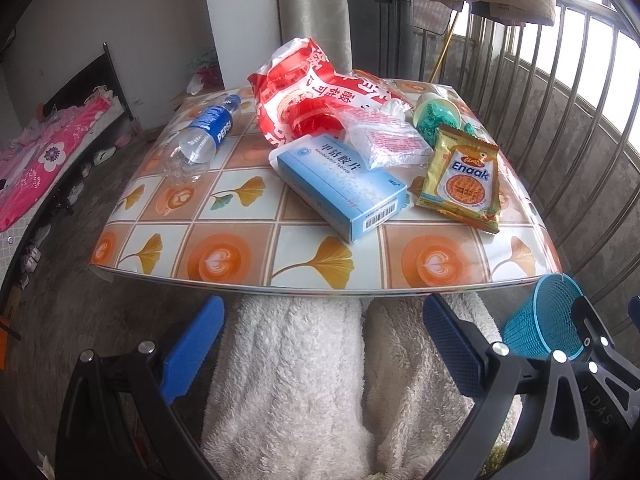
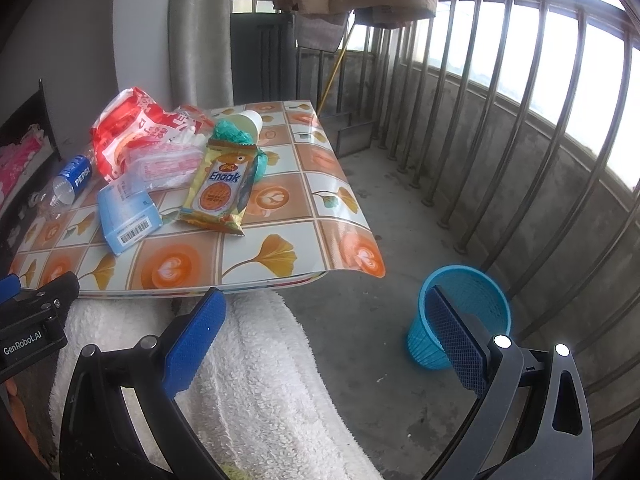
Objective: Collect trash
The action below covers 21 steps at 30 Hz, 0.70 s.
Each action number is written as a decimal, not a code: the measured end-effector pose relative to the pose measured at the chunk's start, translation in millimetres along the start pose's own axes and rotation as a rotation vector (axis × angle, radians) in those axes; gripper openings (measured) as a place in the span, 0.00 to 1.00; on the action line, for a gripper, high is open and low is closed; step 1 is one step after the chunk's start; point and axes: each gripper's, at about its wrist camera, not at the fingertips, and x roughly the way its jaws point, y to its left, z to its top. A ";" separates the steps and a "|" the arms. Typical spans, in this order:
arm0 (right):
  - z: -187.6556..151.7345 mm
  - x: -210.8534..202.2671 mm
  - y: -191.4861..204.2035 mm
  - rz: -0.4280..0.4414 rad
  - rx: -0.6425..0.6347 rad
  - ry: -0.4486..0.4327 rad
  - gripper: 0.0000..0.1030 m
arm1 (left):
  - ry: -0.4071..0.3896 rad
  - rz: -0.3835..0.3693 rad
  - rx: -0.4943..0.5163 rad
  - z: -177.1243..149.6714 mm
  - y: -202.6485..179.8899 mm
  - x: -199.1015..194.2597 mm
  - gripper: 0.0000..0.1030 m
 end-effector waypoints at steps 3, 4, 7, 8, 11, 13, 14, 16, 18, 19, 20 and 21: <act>-0.7 0.9 -0.6 -0.003 0.004 0.001 0.93 | -0.002 0.005 -0.005 0.2 1.3 -0.4 0.95; -0.8 0.5 -0.3 -0.002 0.002 0.000 0.93 | -0.003 0.006 -0.007 0.2 1.8 -0.5 0.95; -0.9 0.5 -0.5 -0.001 0.002 0.000 0.93 | -0.004 0.009 -0.011 0.3 3.5 -0.3 0.95; -0.9 0.5 -0.5 -0.001 0.002 0.000 0.93 | -0.005 0.010 -0.011 0.0 4.0 -0.8 0.95; -1.0 0.5 -0.5 -0.001 0.002 0.000 0.93 | -0.007 0.016 -0.016 0.3 5.5 -1.3 0.95; -1.0 0.5 -0.5 -0.001 0.003 0.000 0.93 | -0.010 0.020 -0.019 0.5 6.2 -1.5 0.95; -0.9 0.5 -0.4 -0.001 0.002 0.000 0.93 | -0.011 0.022 -0.020 0.7 6.4 -1.6 0.95; -0.9 0.8 -0.5 -0.001 0.001 0.001 0.93 | -0.011 0.024 -0.024 0.5 7.4 -1.8 0.95; -1.1 0.7 -0.6 -0.002 0.002 0.001 0.93 | -0.011 0.026 -0.025 0.4 7.5 -1.6 0.95; -1.2 0.6 -0.5 -0.002 0.003 0.000 0.93 | -0.011 0.027 -0.027 0.6 7.8 -1.2 0.95; -1.2 0.8 -0.9 -0.001 0.003 0.000 0.93 | -0.009 0.027 -0.029 0.8 8.1 -0.8 0.95; -1.2 0.9 -0.7 -0.001 0.003 0.000 0.93 | -0.009 0.028 -0.030 0.5 8.3 -0.6 0.95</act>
